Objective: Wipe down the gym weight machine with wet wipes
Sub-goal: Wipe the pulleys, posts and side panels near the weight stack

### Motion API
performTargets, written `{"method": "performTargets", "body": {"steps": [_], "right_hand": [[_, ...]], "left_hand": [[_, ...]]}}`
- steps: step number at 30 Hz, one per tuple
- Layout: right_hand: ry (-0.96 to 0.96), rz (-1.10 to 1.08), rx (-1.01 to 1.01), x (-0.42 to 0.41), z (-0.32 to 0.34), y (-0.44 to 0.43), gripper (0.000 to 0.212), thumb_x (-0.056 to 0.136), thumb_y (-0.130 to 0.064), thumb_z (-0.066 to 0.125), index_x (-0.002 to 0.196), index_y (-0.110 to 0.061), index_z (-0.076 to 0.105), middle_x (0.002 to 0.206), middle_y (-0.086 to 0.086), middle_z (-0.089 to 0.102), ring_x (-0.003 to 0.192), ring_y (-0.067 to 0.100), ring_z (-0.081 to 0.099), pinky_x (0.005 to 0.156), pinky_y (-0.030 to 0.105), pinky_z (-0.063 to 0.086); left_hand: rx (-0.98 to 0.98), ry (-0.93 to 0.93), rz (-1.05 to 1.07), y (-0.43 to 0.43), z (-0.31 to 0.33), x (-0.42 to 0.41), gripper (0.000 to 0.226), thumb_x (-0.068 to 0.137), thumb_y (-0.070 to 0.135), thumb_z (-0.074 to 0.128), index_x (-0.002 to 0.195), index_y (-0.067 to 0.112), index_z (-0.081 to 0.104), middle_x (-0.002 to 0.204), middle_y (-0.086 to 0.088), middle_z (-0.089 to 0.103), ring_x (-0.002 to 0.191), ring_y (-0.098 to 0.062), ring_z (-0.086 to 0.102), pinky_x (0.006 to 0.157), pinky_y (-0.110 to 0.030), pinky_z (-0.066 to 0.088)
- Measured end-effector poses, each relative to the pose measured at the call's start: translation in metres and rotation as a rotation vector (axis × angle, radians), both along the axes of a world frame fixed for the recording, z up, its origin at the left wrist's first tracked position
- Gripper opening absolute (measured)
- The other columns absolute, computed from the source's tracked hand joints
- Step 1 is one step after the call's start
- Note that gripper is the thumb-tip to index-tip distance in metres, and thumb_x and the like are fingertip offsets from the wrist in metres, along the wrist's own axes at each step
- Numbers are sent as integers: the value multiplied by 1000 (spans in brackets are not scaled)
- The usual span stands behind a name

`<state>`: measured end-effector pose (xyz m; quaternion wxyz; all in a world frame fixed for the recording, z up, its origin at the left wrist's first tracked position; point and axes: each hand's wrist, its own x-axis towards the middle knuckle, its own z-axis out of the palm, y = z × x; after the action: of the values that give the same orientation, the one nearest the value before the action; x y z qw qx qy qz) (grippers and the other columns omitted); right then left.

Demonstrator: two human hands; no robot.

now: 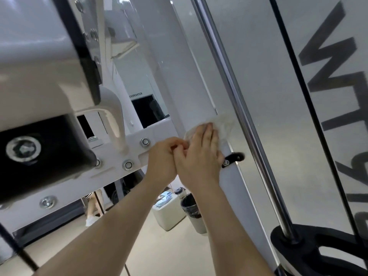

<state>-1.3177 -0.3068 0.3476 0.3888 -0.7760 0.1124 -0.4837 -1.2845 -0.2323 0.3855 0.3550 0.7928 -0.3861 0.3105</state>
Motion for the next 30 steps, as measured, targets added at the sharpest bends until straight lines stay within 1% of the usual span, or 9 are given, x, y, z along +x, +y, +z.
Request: {"method": "performTargets", "body": {"steps": [5, 10, 12, 14, 17, 20, 24, 26, 30], "right_hand": [[106, -210, 32, 4, -6, -3, 80, 95, -50, 52, 154, -16, 10, 159, 12, 14, 140, 32, 22, 107, 48, 30], [76, -322, 121, 12, -44, 9, 79, 69, -14, 79, 139, -1, 45, 134, 21, 49, 114, 37, 52, 92, 44, 46], [21, -327, 106, 17, -29, 5, 76, 73, -9, 72, 141, 3, 40, 140, 24, 42, 125, 40, 44, 102, 45, 41], [-29, -247, 2, 24, -7, 0, 76, 86, -9, 59, 149, 5, 20, 155, 29, 18, 145, 43, 16, 119, 46, 21], [-45, -162, -92, 27, -8, 3, 82, 90, -22, 47, 152, 3, 0, 160, 27, -4, 148, 41, -8, 122, 49, 5], [-58, -159, -113, 15, -42, 15, 82, 88, -41, 38, 153, 0, 8, 160, 26, 3, 148, 41, 1, 121, 47, 11], [-134, -204, 30, 30, -33, 6, 58, 91, -21, 60, 137, -2, 33, 153, 30, 26, 142, 46, 25, 114, 49, 30], [-177, -276, 46, 40, -12, 2, 65, 86, -15, 66, 137, -3, 27, 150, 32, 29, 142, 46, 26, 113, 49, 33], [-164, -358, -28, 41, -32, 14, 68, 90, -13, 52, 150, 5, 23, 156, 28, 22, 146, 39, 22, 116, 47, 30]], "left_hand": [[-215, 481, -95, 4, 5, -11, 37, 78, -17, 46, 82, 4, 75, 89, -15, 74, 88, -21, 69, 87, -33, 57], [-167, 398, 1, -2, -4, -10, 41, 79, -9, 46, 72, 20, 74, 81, -2, 75, 83, -18, 71, 77, -27, 54], [-126, 369, -4, 1, -6, -10, 44, 79, -5, 49, 68, 28, 75, 79, 5, 75, 85, -14, 71, 82, -30, 54], [-94, 311, -16, 4, -5, -14, 47, 80, -3, 50, 68, 35, 74, 79, 13, 75, 87, -7, 69, 80, -23, 52], [-141, 300, -24, 0, -1, -16, 39, 82, 1, 54, 71, 34, 73, 77, 15, 74, 84, -3, 68, 77, -18, 51], [-162, 274, 30, -4, -2, -10, 16, 83, 16, 65, 76, 28, 73, 78, 10, 74, 82, -7, 70, 81, -25, 53], [-113, 336, 47, 0, -7, -2, 14, 84, 27, 62, 79, 25, 76, 76, 10, 74, 81, -11, 70, 81, -34, 57], [-141, 366, 22, 0, -7, -3, 23, 83, 27, 53, 78, 25, 76, 77, 8, 74, 86, -17, 69, 83, -41, 57], [-100, 306, 61, -2, -9, -2, 21, 88, 20, 54, 87, 24, 74, 88, 10, 73, 92, -12, 68, 87, -36, 55]]}}
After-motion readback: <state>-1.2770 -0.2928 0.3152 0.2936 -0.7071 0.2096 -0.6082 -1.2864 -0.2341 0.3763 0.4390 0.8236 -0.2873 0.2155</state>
